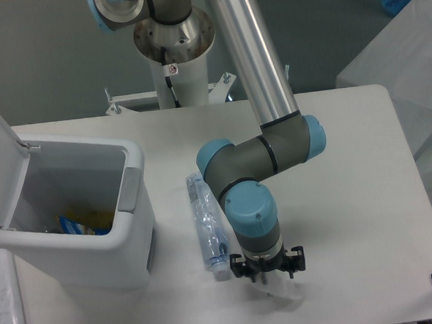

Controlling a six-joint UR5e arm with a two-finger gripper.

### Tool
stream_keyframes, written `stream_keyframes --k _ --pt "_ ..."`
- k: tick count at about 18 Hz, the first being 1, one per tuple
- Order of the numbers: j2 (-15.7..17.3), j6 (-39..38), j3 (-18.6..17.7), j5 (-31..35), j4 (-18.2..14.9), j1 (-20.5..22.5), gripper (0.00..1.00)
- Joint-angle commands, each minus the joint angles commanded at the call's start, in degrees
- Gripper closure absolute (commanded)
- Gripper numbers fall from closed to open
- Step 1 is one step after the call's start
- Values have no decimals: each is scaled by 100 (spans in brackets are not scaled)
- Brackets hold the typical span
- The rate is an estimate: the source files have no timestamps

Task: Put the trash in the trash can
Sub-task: 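Lower the gripper onto the crumpled clear wrapper and close it, then lift the wrapper and carry it over the trash bin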

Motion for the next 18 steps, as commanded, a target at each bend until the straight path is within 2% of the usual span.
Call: stream_keyframes --k 1,3,8,10,14,18 --pt "0 -17 9 54 0 -9 92" --pt "17 -26 -9 72 9 -35 100" --pt "53 17 35 90 61 -35 100" --pt "70 0 175 -33 88 -18 100" --pt "430 -35 273 -866 88 79 100" --pt "1001 -62 255 -1860 79 132 100"
